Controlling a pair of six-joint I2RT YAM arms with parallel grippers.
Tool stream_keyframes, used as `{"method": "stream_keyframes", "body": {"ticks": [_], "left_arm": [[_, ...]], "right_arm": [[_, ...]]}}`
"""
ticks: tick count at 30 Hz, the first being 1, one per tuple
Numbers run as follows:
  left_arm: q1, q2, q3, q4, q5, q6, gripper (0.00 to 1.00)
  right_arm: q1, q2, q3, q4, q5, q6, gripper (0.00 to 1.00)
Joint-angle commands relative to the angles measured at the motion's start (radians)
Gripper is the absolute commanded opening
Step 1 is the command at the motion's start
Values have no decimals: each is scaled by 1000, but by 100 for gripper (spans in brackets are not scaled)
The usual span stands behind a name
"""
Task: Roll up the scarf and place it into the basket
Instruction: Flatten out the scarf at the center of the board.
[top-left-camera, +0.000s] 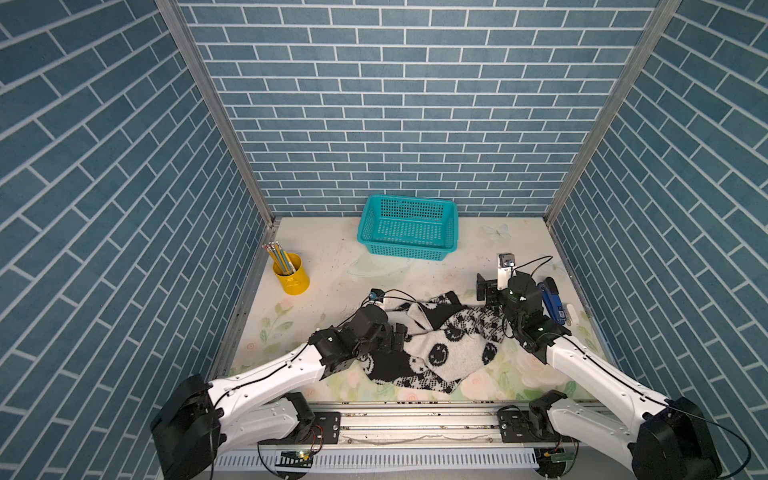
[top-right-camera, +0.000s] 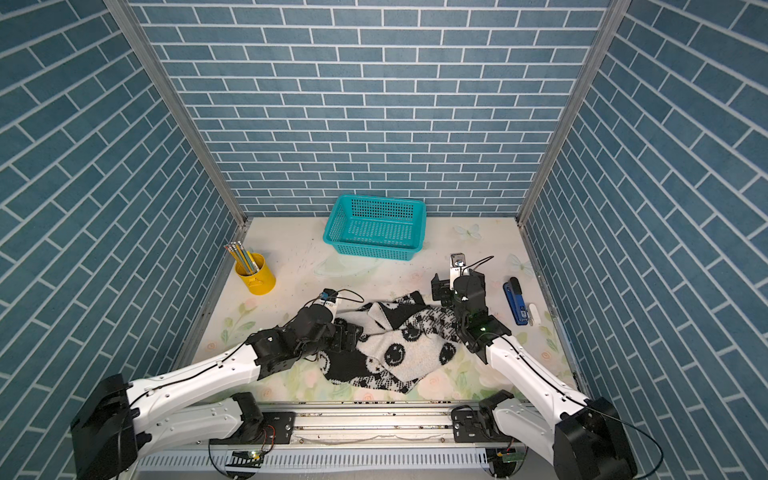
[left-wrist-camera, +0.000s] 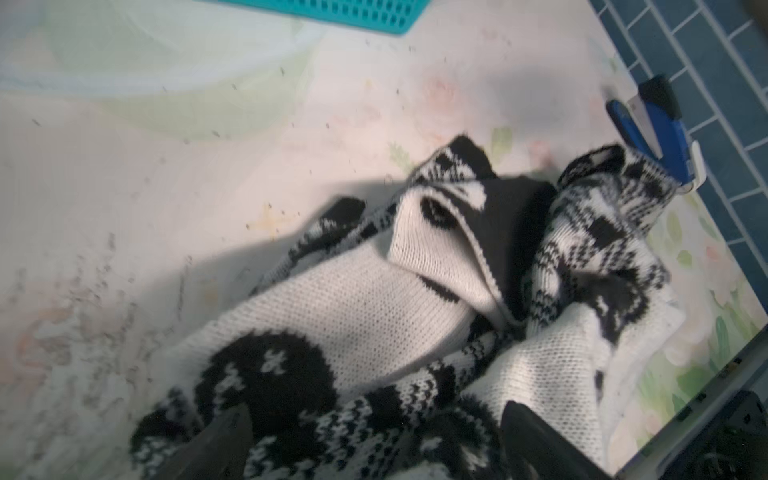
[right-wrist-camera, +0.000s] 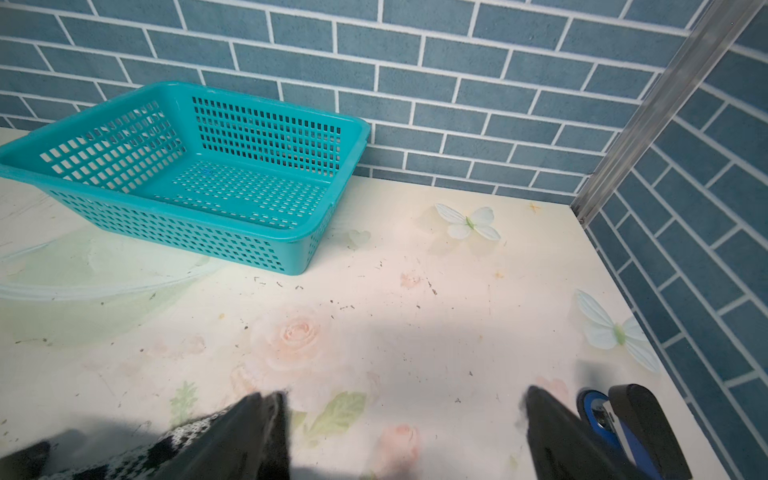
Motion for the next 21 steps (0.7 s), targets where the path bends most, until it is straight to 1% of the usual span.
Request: {"method": "stream_keyframes", "body": {"ticks": [1, 3, 4, 5, 6, 7, 8, 9, 10, 13, 15, 16, 18, 21], "left_arm": [[-33, 31, 5, -38, 39, -79, 100], [-44, 44, -10, -35, 80, -100, 99], [-50, 50, -17, -33, 93, -106, 93], [-53, 55, -20, -30, 117, -109, 84], [-56, 61, -16, -32, 139, -108, 68], [-57, 66, -6, -39, 150, -105, 44], [-59, 69, 16, -62, 146, -98, 16], [-58, 69, 52, -96, 124, -82, 0], [-57, 66, 96, -132, 96, -60, 0], [-51, 69, 311, -294, -90, 50, 0], [-12, 87, 496, -415, -243, 136, 0], [15, 92, 559, -445, -285, 171, 0], [84, 85, 660, -457, -308, 241, 0], [132, 63, 743, -409, -302, 325, 0]], "right_arm": [[-1, -25, 21, -24, 28, 43, 100], [-1, -37, 12, -21, 23, 45, 100], [-1, -40, 10, -22, 20, 45, 99], [0, -39, 11, -26, 17, 46, 100], [-1, -37, 13, -34, 18, 43, 100], [-1, -37, 15, -40, 21, 44, 99], [-1, -37, 16, -41, 23, 43, 100], [-1, -37, 16, -38, 23, 42, 99], [-1, -38, 16, -32, 22, 42, 99], [1, -29, 23, -20, 0, 52, 100], [0, -18, 37, -22, -28, 64, 100], [1, -18, 40, -21, -40, 70, 100], [0, -14, 48, -17, -90, 71, 100], [3, 0, 75, -40, -203, 61, 99]]}}
